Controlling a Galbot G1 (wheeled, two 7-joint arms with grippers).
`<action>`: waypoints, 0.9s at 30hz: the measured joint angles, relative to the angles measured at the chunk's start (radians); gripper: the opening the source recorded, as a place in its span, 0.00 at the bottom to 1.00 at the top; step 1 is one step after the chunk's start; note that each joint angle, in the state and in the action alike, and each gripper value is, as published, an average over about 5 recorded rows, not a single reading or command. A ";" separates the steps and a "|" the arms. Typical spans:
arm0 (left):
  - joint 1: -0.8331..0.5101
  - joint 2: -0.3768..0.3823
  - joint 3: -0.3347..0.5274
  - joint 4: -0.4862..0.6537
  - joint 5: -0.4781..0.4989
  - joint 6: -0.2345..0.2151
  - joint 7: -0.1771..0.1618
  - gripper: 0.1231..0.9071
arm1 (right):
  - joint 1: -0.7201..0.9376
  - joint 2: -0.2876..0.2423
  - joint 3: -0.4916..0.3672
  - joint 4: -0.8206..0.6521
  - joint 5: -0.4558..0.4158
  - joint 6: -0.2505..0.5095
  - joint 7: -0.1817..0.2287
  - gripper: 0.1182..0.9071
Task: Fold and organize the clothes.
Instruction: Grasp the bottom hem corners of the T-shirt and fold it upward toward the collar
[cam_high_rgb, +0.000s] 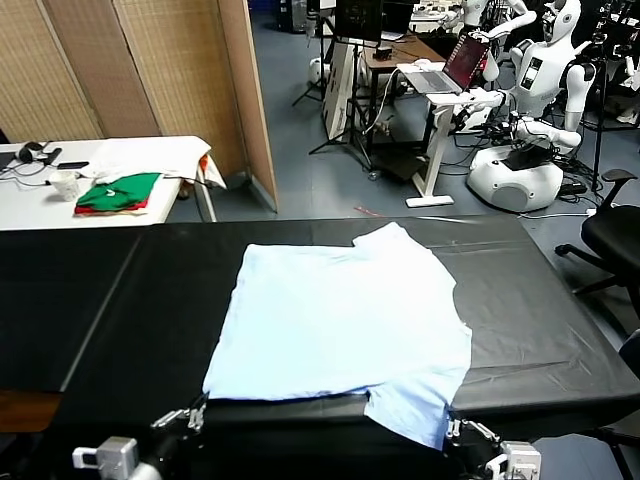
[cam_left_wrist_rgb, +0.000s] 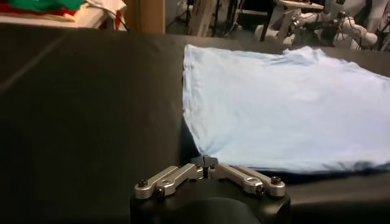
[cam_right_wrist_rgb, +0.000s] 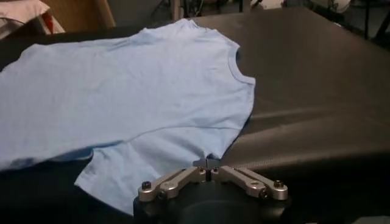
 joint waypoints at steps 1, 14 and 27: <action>0.002 -0.004 -0.001 -0.006 0.002 -0.010 0.000 0.03 | 0.021 -0.003 0.003 -0.014 0.004 0.011 -0.007 0.03; -0.197 -0.118 0.063 0.097 0.066 -0.123 -0.004 0.03 | 0.341 -0.079 -0.029 -0.267 0.005 0.108 -0.044 0.03; -0.414 -0.146 0.108 0.327 0.110 -0.156 0.010 0.03 | 0.523 -0.097 -0.059 -0.481 -0.013 0.122 -0.043 0.03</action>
